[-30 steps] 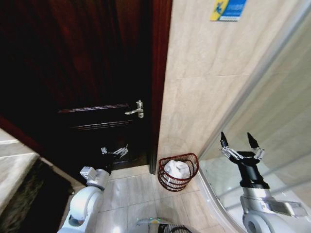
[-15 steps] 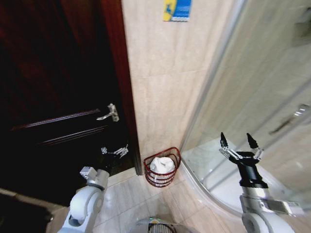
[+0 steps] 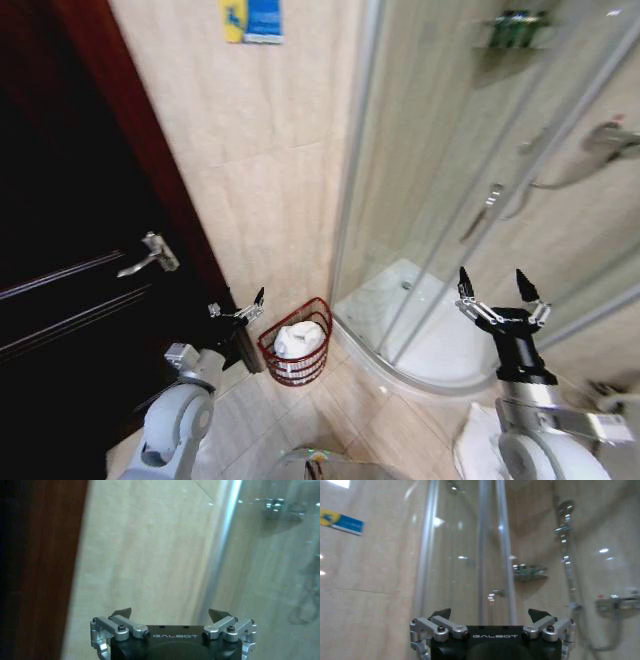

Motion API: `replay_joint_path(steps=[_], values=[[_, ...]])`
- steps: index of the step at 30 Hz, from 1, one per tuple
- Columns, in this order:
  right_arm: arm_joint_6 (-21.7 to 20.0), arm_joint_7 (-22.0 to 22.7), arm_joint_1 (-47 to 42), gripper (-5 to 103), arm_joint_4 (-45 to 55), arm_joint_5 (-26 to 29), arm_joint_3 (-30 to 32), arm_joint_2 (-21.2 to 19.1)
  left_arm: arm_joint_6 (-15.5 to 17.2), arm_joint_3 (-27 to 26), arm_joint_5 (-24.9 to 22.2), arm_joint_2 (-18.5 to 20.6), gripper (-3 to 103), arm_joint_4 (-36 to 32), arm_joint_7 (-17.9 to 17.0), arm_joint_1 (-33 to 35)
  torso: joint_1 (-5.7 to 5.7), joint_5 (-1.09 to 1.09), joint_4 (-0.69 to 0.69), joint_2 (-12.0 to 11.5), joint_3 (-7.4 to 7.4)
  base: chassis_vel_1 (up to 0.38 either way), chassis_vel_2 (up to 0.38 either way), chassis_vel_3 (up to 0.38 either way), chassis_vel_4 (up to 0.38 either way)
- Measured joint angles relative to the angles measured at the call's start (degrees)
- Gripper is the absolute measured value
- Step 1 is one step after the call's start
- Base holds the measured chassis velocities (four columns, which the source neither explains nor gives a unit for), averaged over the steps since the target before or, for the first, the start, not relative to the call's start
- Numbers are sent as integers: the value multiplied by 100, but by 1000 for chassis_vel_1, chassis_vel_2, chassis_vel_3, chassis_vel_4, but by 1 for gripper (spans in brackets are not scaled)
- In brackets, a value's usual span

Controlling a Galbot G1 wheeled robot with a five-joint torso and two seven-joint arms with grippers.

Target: Discard the used towel into the hamper.

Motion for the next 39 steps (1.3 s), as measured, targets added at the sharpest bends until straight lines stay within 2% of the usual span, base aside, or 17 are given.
replay_joint_path(steps=[26, 31, 39], values=[[-38, 91, 46, 100, 61, -10, 13, -35, 0, 0, 0, 0, 100, 0, 0, -3, 0, 1, -2, 0, 0, -123, -119, -126, -124], [-44, 100, 56, 100, 57, -7, 19, -39, 0, 0, 0, 0, 100, 0, 0, 2, 0, 0, 2, 0, 0, -20, -32, -30, -37], [-36, 87, 57, 100, 19, -6, 24, -43, 0, 0, 0, 0, 100, 0, 0, 0, 0, 0, -1, 0, 0, -41, -46, -46, -48]])
